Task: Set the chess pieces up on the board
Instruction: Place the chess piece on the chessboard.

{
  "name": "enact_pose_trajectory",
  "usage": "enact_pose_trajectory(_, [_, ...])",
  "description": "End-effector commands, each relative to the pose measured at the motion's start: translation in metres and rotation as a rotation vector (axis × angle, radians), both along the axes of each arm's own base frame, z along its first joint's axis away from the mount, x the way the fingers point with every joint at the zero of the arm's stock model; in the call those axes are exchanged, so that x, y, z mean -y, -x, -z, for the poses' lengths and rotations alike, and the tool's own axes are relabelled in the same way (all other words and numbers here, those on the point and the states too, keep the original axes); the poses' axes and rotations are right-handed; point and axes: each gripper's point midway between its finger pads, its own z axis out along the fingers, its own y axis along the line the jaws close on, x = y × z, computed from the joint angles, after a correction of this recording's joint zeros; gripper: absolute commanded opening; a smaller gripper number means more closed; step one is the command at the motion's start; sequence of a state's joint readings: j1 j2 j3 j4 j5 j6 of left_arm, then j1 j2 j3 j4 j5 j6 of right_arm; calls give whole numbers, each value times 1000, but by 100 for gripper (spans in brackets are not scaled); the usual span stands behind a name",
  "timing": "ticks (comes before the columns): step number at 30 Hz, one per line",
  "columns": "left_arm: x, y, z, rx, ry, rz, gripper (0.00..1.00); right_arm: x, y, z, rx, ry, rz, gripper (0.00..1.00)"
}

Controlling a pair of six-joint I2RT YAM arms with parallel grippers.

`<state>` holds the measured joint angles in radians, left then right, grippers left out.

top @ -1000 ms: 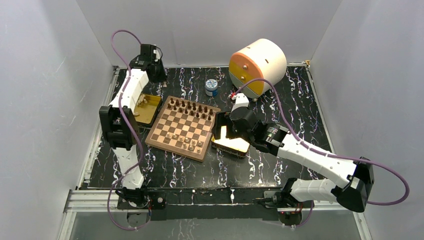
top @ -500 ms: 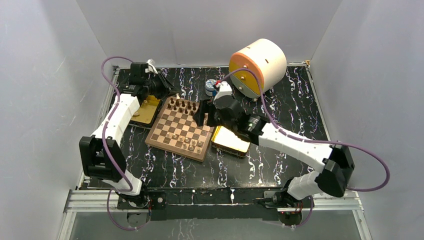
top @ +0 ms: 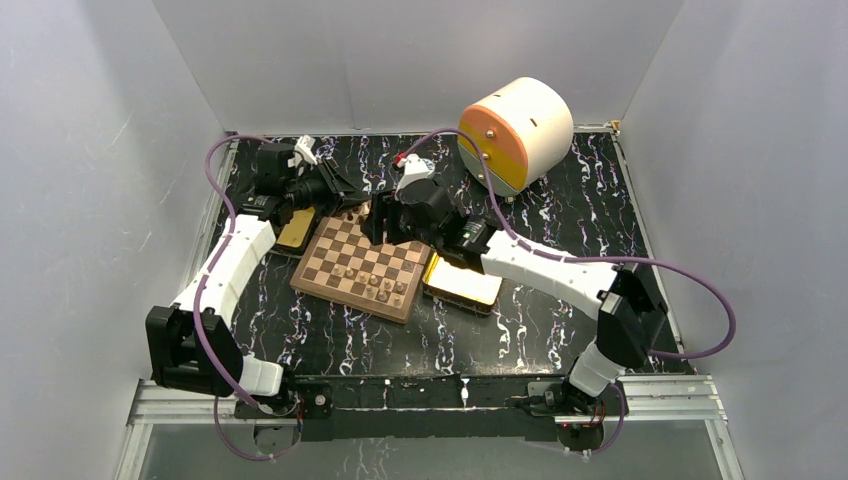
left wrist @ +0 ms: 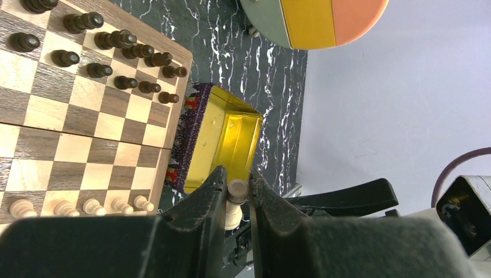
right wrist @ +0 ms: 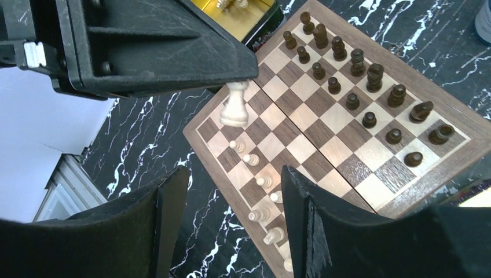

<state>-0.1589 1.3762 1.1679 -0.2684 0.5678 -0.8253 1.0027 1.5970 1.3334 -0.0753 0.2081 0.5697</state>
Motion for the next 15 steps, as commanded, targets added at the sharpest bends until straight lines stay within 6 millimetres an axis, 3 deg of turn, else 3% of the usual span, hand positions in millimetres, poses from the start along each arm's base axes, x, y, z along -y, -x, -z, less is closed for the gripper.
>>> enact_pose_trajectory(1, [9,10,-15,27,59,49,3,-19,-10,-42,76,-94,-24,68])
enact_pose_trajectory(6, [13,14,-17,25,76,71,3,-21,-21,-35,73,-78,5,67])
enact_pose_trajectory(11, [16,23,-17,12,98,99,3,-16,-33,-26,67,-54,36,59])
enact_pose_trajectory(15, [19,32,-13,-10,115,132,3,-10,-36,-26,109,-30,-1,38])
